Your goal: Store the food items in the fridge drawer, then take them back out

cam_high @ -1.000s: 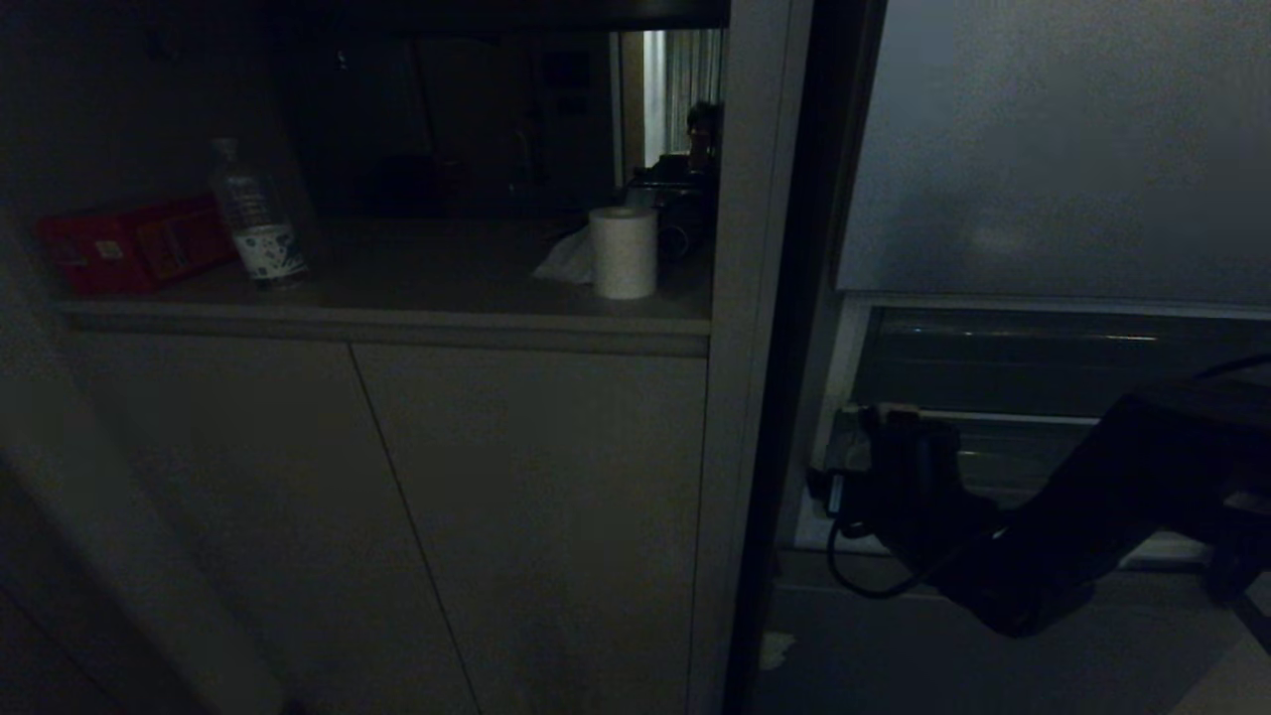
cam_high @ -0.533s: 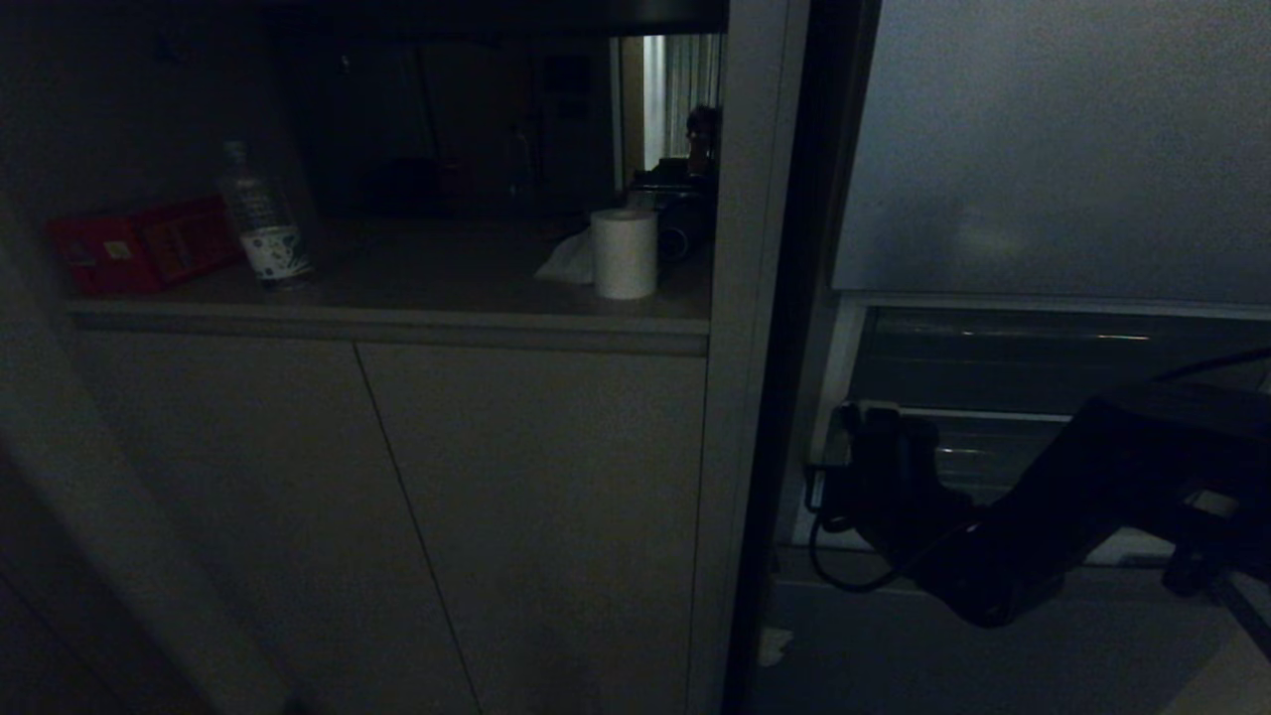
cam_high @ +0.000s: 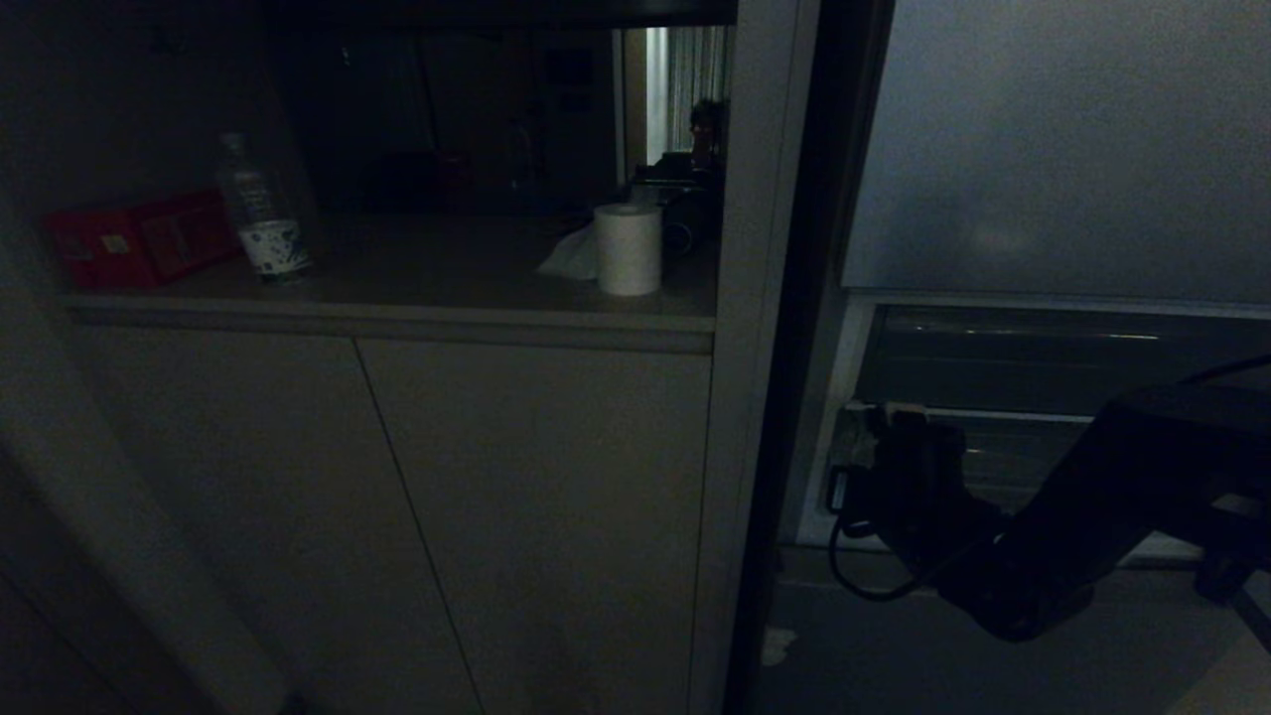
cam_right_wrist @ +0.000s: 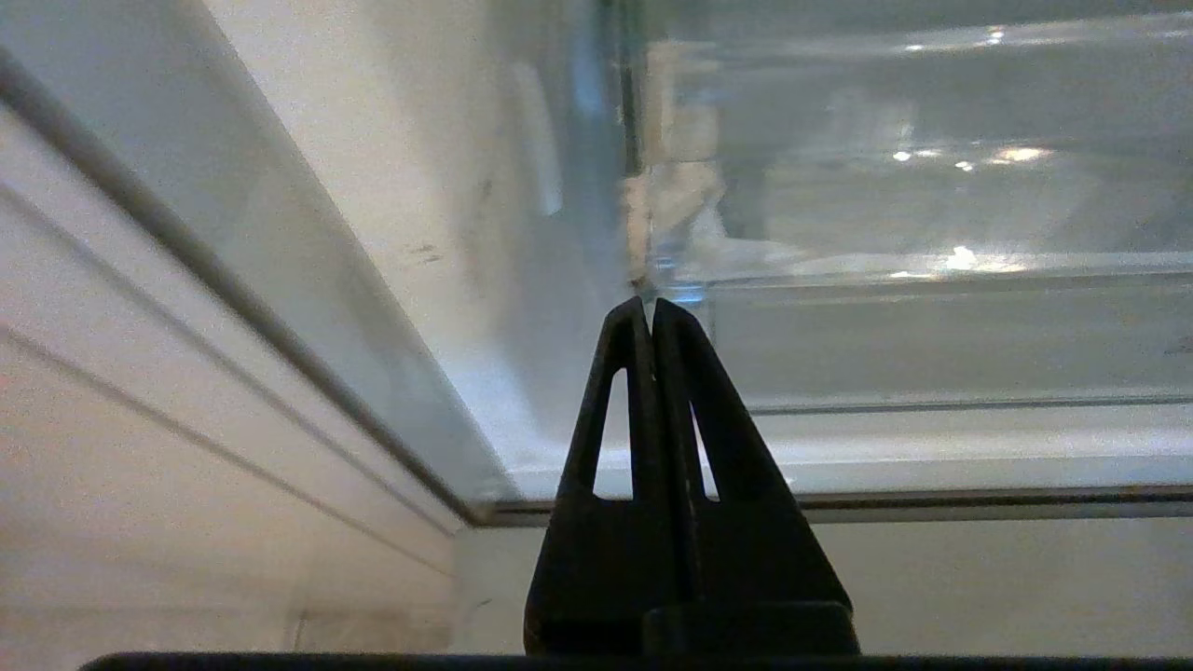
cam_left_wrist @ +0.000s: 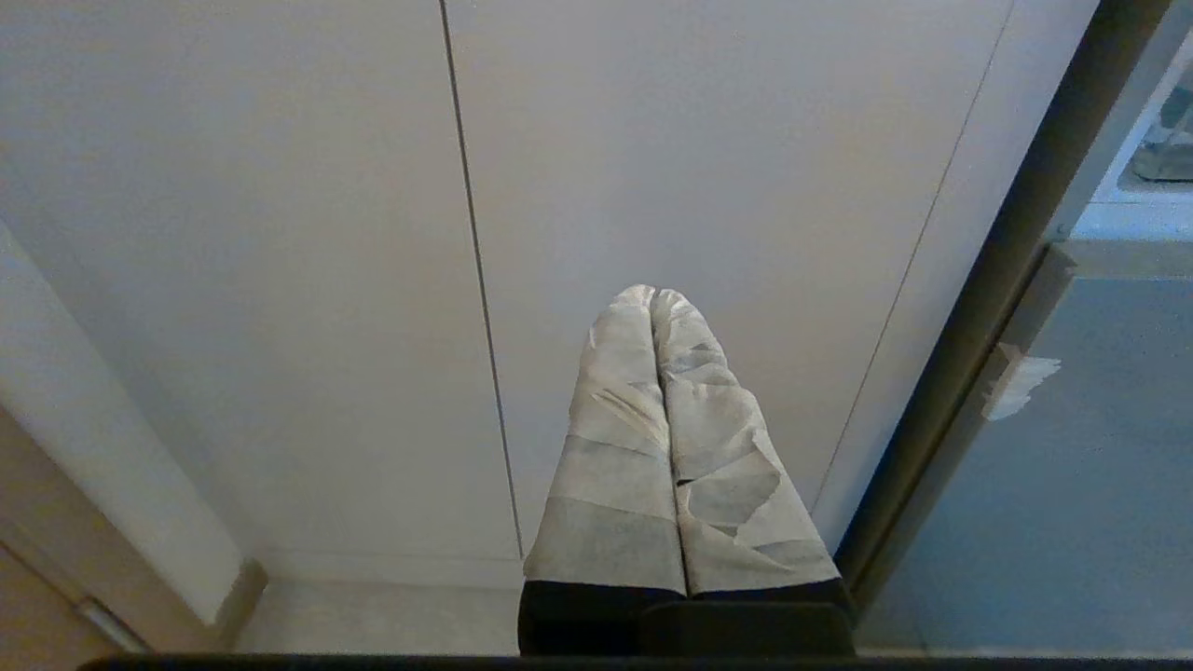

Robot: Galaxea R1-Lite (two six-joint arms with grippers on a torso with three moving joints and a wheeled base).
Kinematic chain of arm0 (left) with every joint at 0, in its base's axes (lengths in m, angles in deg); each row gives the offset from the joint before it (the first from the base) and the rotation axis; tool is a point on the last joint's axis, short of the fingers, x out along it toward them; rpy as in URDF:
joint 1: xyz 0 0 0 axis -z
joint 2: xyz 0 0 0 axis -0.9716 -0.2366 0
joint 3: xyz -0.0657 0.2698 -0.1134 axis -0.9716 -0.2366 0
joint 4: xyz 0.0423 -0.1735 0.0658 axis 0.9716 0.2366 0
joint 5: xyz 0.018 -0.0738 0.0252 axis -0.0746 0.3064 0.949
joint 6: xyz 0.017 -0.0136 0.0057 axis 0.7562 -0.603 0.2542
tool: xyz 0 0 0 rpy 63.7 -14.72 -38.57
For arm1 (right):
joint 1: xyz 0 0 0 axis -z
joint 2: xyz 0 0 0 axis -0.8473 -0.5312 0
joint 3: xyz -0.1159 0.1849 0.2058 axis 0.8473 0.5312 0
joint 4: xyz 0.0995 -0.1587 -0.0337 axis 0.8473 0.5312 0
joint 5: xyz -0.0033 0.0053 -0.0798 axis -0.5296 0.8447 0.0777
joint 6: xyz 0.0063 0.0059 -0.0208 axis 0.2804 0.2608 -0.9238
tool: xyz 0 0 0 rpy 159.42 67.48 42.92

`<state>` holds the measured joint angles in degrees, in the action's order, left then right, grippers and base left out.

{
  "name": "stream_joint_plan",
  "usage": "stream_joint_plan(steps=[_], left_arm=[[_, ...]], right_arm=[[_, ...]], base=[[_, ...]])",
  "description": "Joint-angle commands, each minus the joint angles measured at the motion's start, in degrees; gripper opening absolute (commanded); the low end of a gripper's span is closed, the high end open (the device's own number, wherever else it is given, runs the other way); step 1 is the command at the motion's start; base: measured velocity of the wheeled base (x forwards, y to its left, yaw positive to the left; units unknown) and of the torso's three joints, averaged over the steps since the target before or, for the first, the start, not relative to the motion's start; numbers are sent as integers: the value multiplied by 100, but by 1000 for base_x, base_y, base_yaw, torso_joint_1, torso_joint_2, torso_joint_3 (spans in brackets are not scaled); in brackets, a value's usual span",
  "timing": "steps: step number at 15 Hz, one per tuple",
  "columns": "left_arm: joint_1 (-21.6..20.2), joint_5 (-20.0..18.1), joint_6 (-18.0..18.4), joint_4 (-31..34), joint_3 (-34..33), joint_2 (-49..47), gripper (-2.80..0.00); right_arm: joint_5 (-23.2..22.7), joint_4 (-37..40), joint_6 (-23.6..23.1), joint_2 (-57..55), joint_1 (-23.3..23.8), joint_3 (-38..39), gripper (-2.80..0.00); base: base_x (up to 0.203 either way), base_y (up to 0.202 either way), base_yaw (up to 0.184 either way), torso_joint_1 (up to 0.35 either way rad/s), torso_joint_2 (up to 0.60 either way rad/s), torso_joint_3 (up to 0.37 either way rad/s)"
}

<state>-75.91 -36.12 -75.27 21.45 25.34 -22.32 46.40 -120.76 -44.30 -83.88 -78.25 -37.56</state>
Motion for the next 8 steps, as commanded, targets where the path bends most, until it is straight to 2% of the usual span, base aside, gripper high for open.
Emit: stream_joint_plan(steps=[1, 8], left_arm=[[-14, 0, -1, -3, 0, 1, -280], [-14, 0, -1, -3, 0, 1, -280]], right_arm=[[-14, -4, 3, 28, 12, 23, -280], [-23, 3, -63, -8, 4, -175, -280]], base=[[0, 0, 0, 0, 0, 0], [0, 0, 0, 0, 0, 0]])
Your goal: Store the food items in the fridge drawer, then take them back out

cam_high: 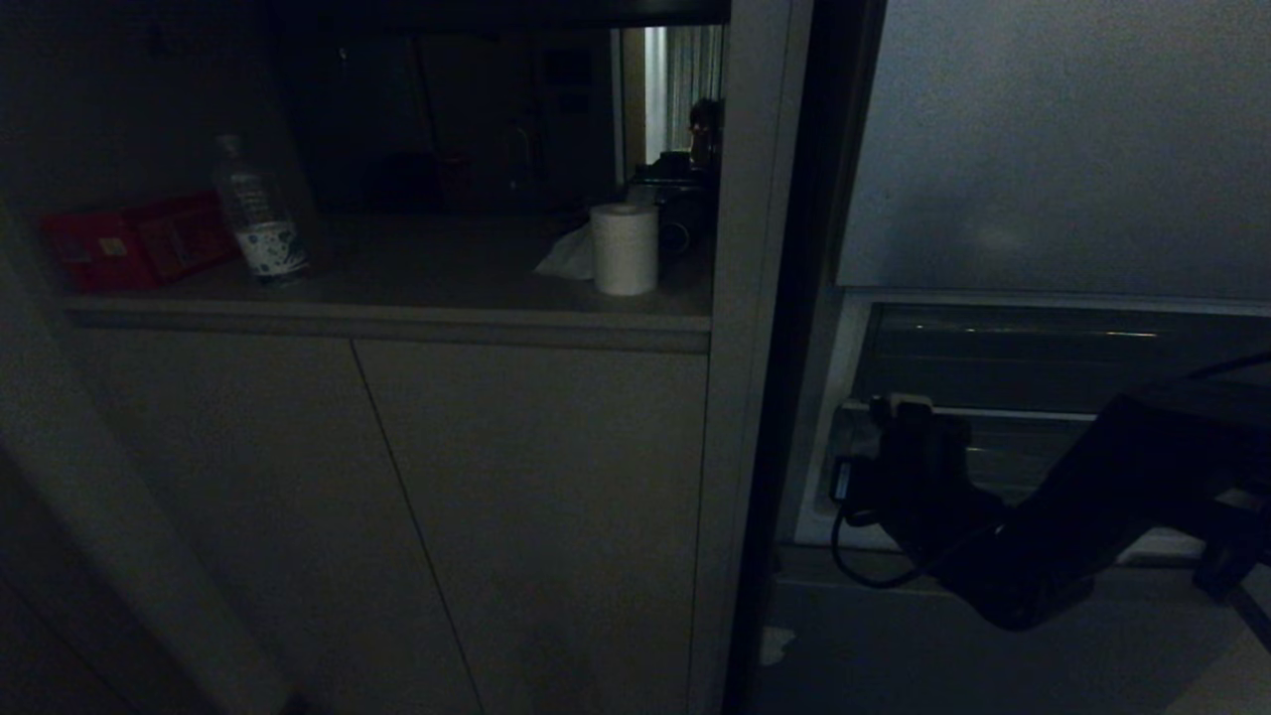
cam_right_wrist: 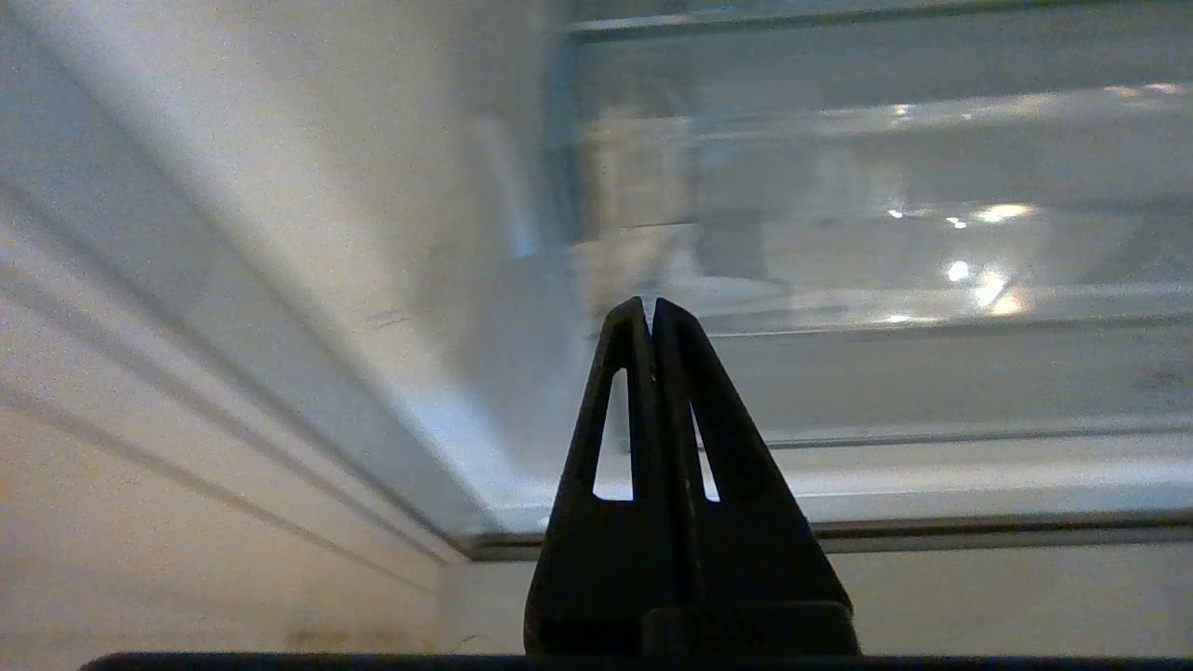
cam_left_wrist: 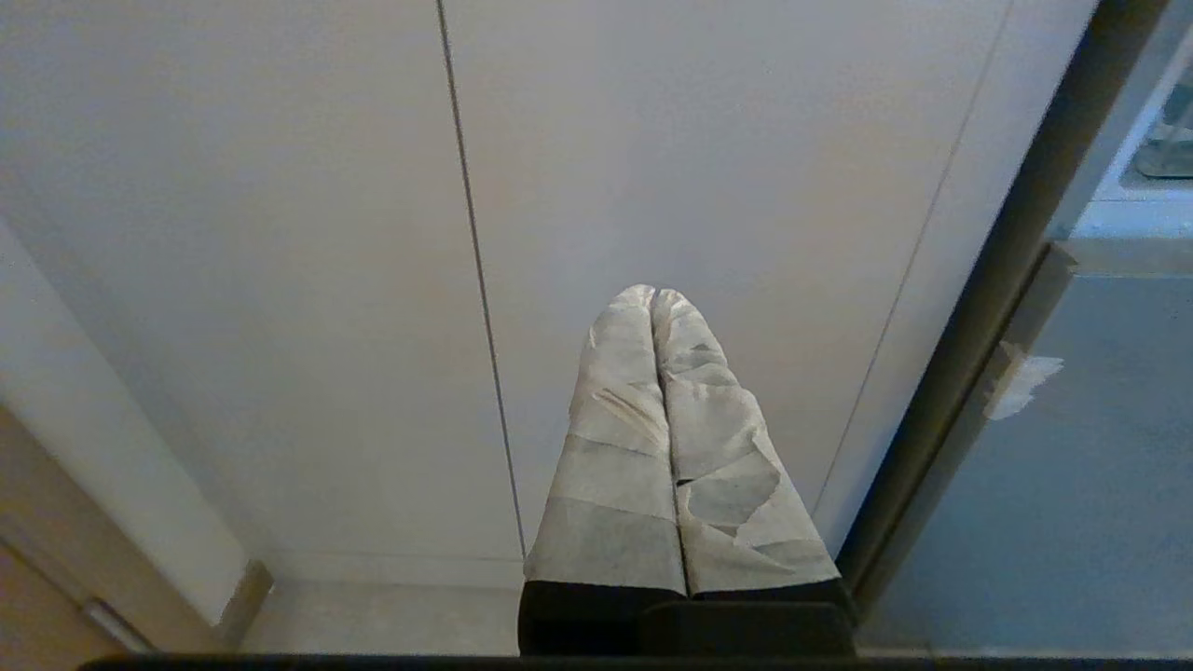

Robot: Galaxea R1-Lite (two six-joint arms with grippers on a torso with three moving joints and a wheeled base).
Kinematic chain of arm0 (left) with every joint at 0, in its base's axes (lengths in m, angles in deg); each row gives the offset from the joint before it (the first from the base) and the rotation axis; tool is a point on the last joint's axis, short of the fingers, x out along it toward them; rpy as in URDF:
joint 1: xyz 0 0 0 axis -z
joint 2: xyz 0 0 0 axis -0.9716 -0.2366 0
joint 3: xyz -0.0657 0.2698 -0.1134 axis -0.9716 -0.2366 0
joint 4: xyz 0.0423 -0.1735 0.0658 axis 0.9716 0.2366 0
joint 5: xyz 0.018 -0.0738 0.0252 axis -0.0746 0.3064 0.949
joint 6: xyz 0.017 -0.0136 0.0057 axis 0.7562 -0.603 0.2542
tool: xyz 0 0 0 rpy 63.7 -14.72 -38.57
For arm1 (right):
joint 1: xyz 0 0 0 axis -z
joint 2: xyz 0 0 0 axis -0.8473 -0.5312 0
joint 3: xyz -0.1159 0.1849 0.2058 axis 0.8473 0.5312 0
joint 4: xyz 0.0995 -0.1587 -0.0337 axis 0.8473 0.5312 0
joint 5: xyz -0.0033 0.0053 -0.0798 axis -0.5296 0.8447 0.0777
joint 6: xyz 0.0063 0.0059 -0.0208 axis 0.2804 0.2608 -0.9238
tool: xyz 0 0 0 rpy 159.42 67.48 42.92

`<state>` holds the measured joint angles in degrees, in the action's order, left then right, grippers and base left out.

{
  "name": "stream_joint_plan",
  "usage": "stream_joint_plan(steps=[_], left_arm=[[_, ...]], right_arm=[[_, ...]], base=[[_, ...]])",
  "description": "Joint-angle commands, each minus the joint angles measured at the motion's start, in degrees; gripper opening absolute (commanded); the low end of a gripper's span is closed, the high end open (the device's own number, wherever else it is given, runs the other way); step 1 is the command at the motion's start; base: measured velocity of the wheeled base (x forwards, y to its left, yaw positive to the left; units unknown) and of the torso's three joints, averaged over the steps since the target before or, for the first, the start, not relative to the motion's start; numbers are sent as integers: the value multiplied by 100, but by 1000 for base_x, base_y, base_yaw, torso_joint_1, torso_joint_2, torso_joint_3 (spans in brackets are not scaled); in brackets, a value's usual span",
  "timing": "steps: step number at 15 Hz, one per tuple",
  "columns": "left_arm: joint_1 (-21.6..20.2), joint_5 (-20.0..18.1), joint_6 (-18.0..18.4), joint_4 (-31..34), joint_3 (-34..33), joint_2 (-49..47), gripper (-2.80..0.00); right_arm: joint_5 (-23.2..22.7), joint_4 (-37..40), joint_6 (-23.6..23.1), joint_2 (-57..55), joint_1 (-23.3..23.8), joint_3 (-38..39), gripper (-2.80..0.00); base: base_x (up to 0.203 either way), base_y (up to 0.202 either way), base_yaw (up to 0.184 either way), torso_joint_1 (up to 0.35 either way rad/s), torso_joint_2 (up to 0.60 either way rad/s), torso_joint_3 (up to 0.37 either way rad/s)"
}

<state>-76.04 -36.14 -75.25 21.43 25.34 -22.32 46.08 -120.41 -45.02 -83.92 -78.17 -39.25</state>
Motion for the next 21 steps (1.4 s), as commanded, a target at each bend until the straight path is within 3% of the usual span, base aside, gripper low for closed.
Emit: stream_joint_plan(steps=[1, 4, 5, 21], left_arm=[[0, 2, -2, -1, 0, 1, -280], [0, 2, -2, -1, 0, 1, -280], [0, 2, -2, -1, 0, 1, -280], [0, 2, -2, -1, 0, 1, -280]], right_arm=[[19, -32, -66, -3, -4, 20, -280], [45, -32, -39, 32, 5, 55, -280], [74, -32, -83, 23, 13, 101, 0], [19, -41, 1, -123, 227, -82, 0]], base=[[0, 0, 0, 0, 0, 0], [0, 0, 0, 0, 0, 0], [0, 0, 0, 0, 0, 0], [0, 0, 0, 0, 0, 0]])
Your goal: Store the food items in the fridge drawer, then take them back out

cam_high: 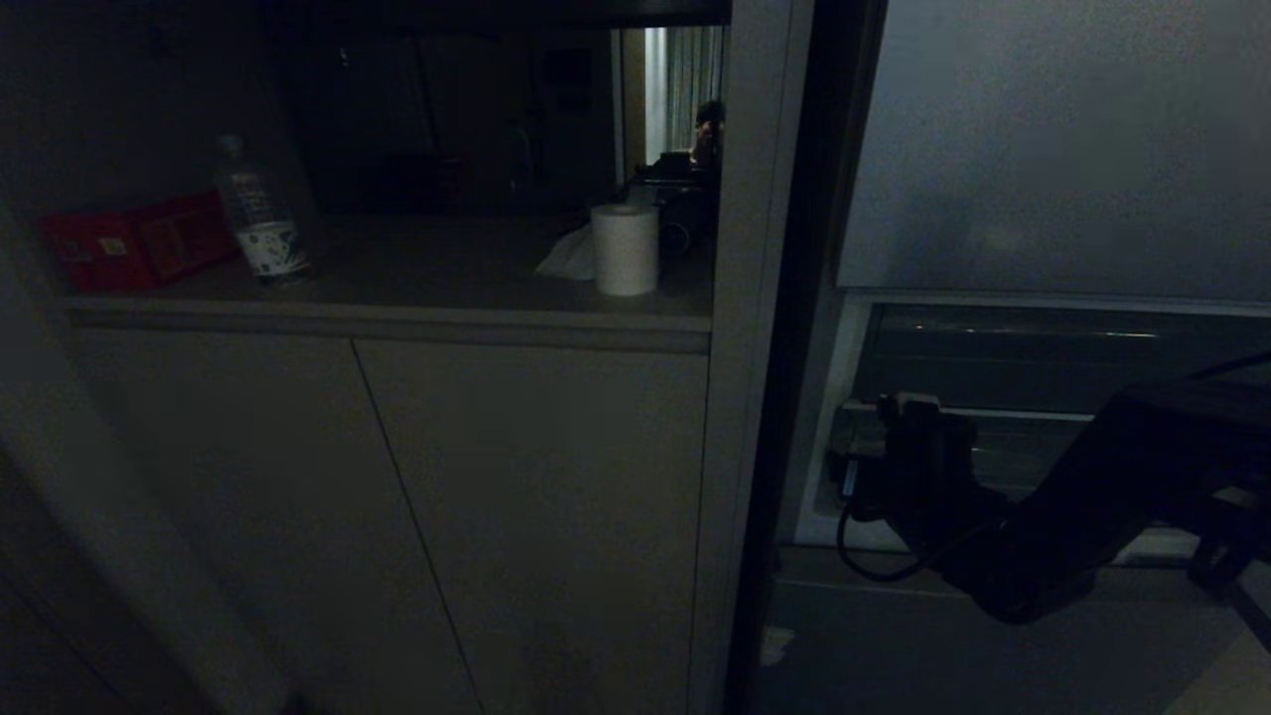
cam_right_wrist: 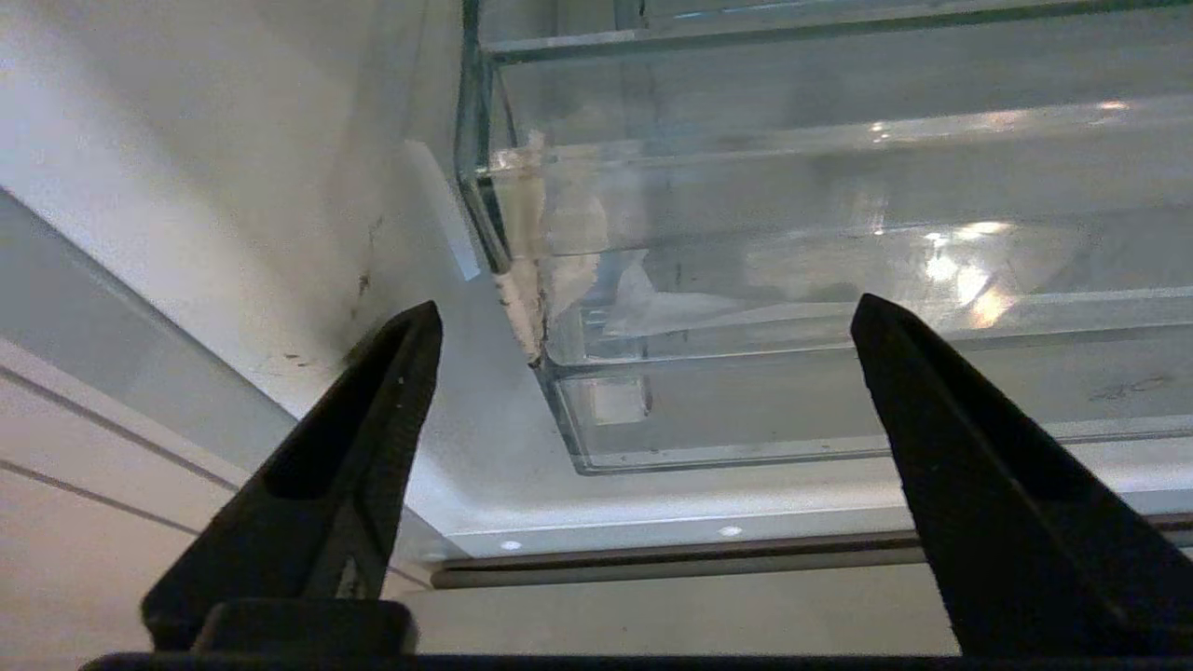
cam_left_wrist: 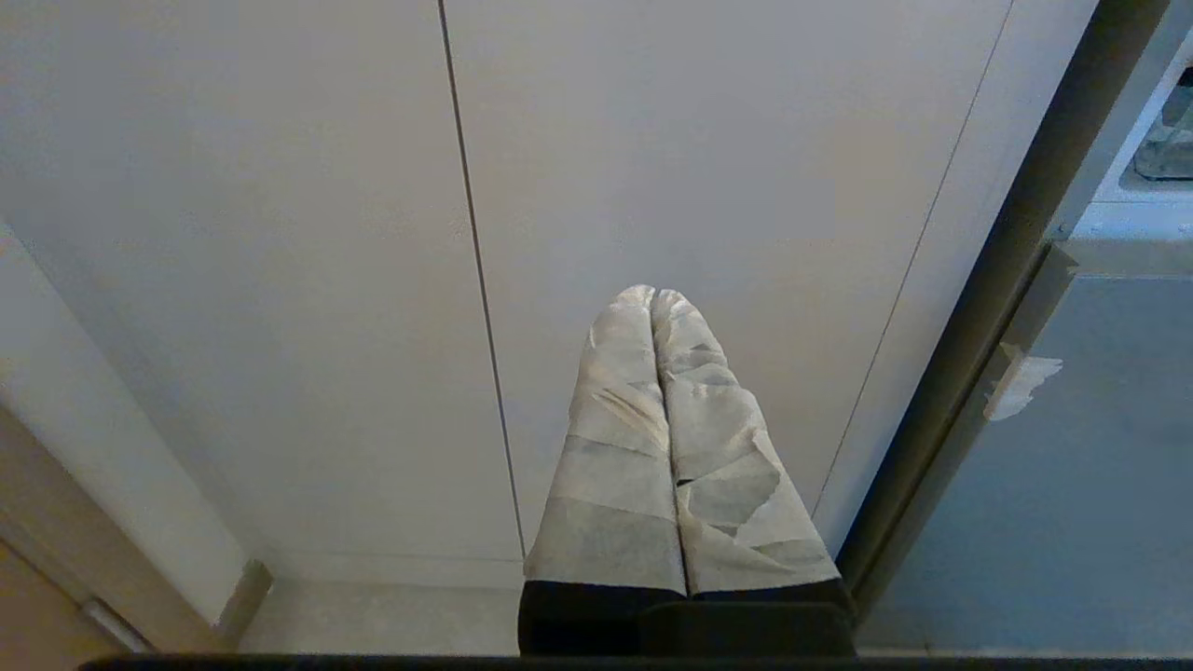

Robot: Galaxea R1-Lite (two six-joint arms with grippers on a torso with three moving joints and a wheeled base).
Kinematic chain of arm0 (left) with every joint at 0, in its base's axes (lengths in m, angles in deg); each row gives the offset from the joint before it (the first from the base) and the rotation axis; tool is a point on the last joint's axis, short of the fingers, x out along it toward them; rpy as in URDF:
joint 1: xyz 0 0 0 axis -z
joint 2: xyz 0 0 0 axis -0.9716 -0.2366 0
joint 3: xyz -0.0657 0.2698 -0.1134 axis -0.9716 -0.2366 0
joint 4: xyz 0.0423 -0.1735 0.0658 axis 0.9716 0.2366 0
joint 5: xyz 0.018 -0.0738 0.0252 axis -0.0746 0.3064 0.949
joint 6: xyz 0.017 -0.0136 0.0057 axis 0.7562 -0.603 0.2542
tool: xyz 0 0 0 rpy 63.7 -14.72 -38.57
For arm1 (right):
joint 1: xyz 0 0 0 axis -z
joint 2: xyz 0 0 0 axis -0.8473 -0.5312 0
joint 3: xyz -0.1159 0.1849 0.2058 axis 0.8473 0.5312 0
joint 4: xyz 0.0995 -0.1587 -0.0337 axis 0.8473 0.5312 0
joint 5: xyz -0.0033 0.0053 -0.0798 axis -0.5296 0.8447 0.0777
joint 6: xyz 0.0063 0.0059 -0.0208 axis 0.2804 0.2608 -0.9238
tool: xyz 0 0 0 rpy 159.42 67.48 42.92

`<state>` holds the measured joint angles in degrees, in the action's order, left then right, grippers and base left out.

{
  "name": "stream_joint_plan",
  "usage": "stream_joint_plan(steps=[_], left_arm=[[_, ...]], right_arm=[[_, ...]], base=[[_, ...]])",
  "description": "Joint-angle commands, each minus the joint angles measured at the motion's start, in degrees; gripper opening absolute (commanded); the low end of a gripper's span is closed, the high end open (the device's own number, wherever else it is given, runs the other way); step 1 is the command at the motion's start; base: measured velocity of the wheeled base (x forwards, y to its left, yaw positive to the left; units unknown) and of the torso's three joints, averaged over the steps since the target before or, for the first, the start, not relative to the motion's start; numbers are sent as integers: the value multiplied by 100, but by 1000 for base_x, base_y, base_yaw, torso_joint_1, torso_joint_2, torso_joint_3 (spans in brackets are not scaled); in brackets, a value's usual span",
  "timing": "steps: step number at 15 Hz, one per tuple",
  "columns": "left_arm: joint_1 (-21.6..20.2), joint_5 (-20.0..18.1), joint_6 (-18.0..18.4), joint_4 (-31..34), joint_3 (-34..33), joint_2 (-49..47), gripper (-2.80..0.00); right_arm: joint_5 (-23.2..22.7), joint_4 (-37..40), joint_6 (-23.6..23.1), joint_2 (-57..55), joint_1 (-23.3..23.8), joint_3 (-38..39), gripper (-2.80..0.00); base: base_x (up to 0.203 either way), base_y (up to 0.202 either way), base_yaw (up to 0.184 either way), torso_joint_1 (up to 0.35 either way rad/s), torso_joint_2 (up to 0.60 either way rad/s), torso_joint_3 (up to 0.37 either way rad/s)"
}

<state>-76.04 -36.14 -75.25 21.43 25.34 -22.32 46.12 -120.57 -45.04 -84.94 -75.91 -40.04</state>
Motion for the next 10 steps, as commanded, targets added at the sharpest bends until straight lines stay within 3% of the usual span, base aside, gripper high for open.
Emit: stream_joint_plan(steps=[1, 3, 10], left_arm=[[0, -4, -2, -1, 0, 1, -280], [0, 2, -2, -1, 0, 1, -280], [0, 2, -2, -1, 0, 1, -280]], right_arm=[[-28, -58, 21, 7, 5, 104, 0], [-89, -323, 10, 85, 6, 297, 0], [-56, -317, -37, -286, 64, -178, 0]], base=[[0, 0, 0, 0, 0, 0], [0, 0, 0, 0, 0, 0], [0, 0, 0, 0, 0, 0]])
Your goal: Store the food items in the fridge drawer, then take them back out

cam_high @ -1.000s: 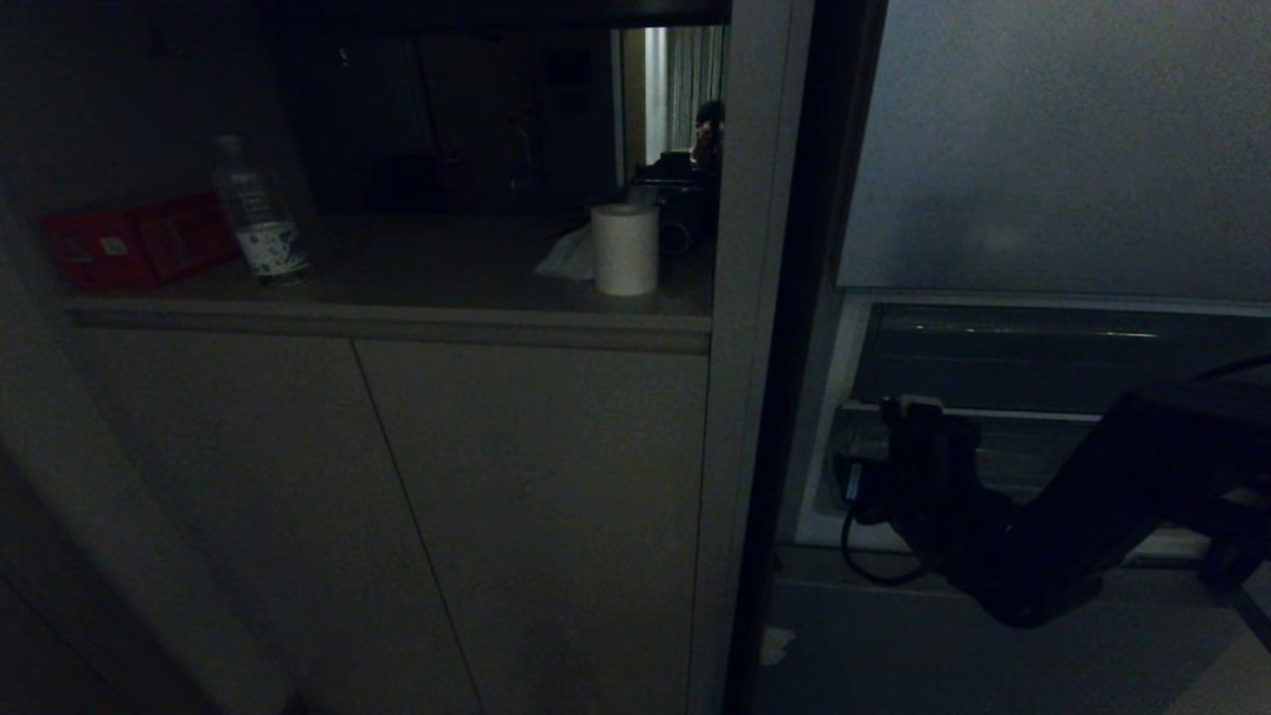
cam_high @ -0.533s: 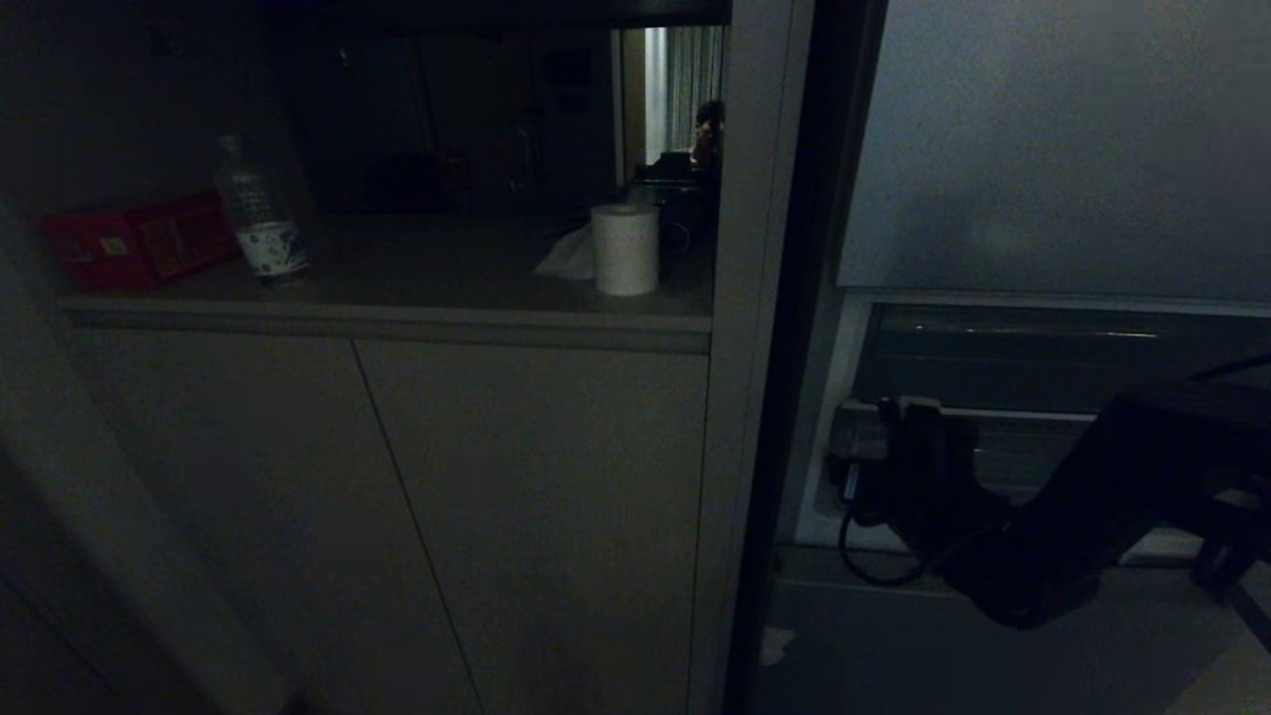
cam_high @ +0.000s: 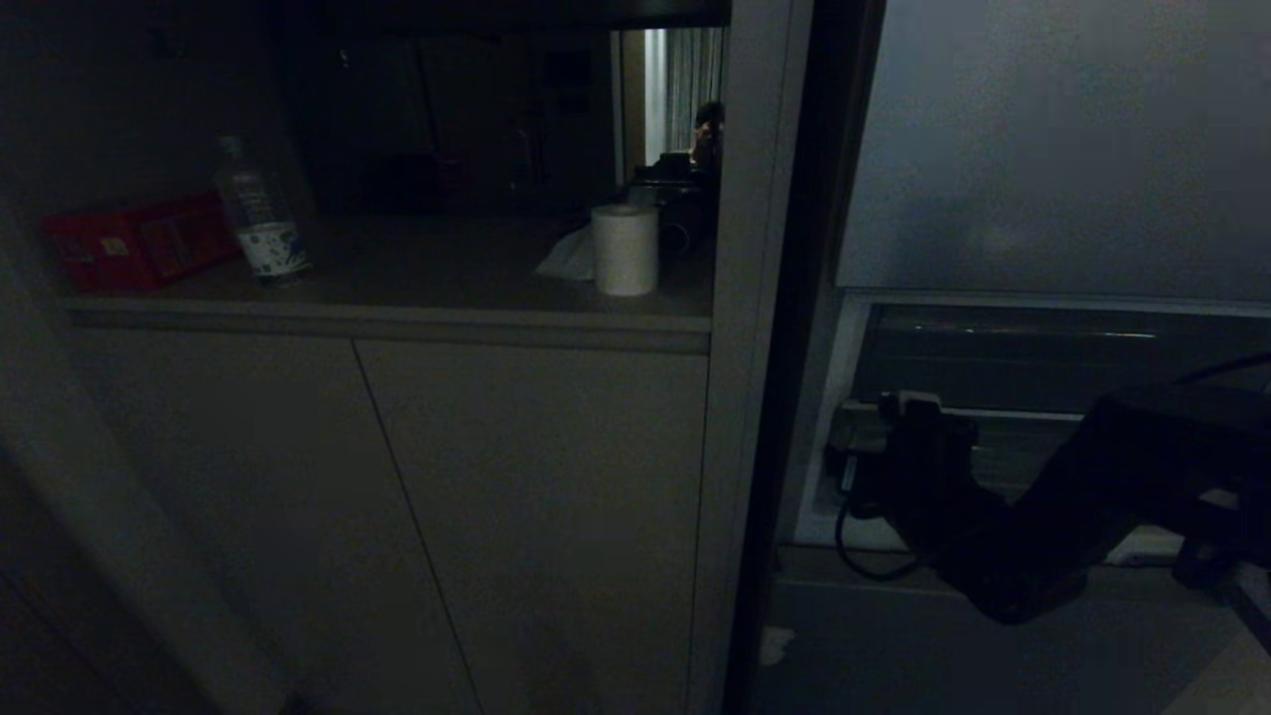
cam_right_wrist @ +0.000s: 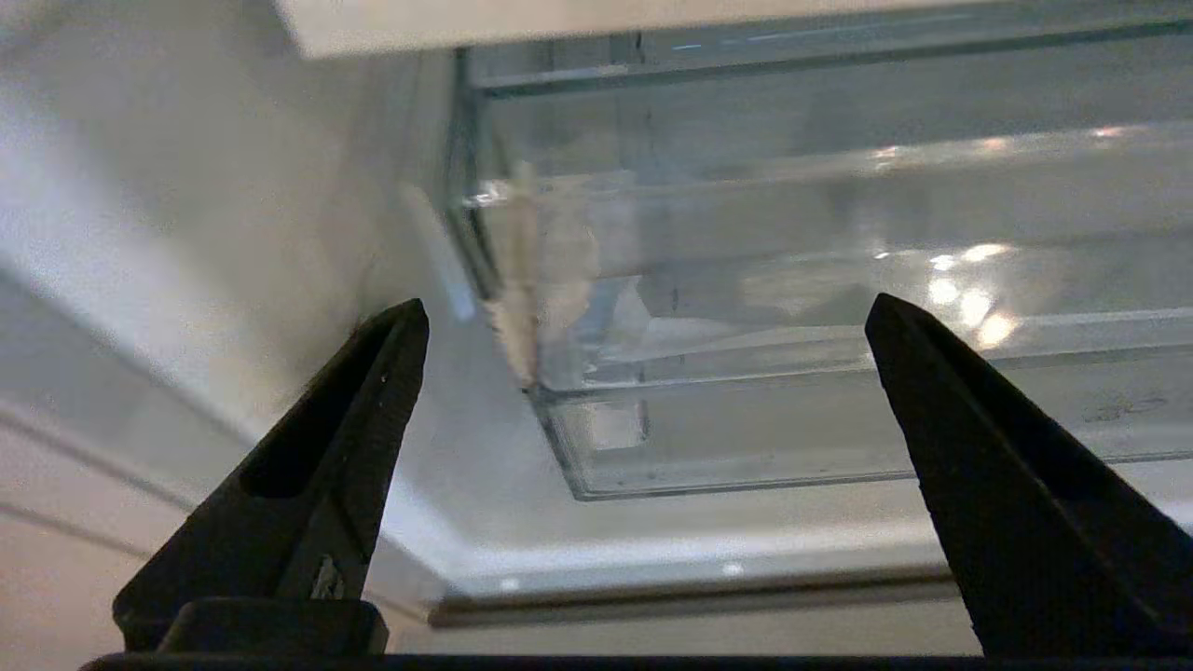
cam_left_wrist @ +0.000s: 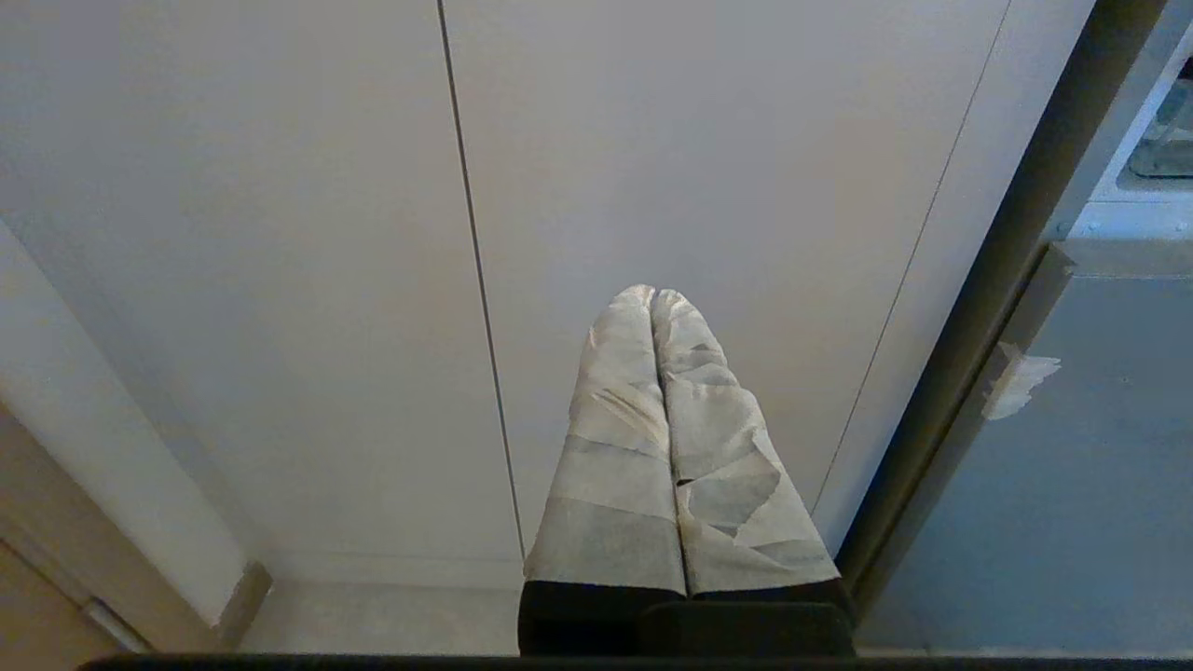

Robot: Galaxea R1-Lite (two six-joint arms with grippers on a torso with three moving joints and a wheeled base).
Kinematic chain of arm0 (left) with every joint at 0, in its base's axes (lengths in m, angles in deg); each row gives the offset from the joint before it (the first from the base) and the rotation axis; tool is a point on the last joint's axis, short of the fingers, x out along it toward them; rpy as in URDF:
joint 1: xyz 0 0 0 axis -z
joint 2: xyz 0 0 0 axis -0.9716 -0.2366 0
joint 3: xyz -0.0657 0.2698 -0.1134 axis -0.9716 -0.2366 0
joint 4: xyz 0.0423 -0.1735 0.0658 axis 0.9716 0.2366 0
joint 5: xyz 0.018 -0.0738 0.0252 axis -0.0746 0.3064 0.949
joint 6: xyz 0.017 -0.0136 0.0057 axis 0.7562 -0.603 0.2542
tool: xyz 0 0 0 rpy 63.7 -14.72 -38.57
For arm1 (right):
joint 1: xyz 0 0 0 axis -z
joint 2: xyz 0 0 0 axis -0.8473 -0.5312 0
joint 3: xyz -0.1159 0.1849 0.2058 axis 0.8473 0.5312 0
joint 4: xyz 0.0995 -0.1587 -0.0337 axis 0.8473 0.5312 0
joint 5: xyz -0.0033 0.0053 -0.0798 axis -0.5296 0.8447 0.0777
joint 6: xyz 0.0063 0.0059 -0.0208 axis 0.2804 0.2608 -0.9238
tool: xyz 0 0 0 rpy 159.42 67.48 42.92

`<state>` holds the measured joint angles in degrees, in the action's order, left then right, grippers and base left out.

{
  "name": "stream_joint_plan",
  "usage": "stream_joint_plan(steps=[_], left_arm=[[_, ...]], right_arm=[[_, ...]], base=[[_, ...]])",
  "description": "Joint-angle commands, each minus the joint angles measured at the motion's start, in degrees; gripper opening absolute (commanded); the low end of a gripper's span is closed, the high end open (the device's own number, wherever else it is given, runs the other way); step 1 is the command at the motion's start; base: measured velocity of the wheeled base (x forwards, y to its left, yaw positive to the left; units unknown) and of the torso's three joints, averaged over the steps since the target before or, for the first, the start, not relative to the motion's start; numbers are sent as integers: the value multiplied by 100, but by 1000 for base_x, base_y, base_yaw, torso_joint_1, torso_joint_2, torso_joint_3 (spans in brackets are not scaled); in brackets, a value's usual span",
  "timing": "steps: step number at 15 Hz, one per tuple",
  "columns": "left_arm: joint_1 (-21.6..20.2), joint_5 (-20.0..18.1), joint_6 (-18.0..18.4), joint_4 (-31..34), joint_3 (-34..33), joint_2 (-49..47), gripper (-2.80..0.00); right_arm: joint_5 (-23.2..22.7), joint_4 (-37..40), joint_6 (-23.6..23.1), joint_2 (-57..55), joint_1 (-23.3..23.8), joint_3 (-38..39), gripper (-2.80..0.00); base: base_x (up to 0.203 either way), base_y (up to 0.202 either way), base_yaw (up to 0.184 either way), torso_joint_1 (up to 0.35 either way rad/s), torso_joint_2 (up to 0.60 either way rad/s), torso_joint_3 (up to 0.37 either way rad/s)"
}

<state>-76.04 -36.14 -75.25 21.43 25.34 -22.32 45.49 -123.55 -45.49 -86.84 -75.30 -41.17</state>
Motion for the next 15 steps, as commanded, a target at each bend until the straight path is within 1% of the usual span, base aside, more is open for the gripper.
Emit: stream_joint_plan(steps=[1, 2, 3, 4, 11, 15], left_arm=[[0, 2, -2, -1, 0, 1, -280], [0, 2, -2, -1, 0, 1, -280], [0, 2, -2, -1, 0, 1, -280], [0, 2, -2, -1, 0, 1, -280], [0, 2, -2, -1, 0, 1, -280], [0, 2, -2, -1, 0, 1, -280]], right_arm=[[11, -19, 5, -118, 7, -106, 0], [16, -17, -9, -142, 7, -176, 0], [16, -17, -9, -176, 7, -192, -127], [16, -17, -9, -191, 7, -185, -280], [25, -26, -1, -150, -72, -148, -280], [16, -87, -1, -159, -212, -148, -280]], base=[[0, 0, 0, 0, 0, 0], [0, 0, 0, 0, 0, 0], [0, 0, 0, 0, 0, 0], [0, 0, 0, 0, 0, 0], [0, 0, 0, 0, 0, 0], [0, 0, 0, 0, 0, 0]])
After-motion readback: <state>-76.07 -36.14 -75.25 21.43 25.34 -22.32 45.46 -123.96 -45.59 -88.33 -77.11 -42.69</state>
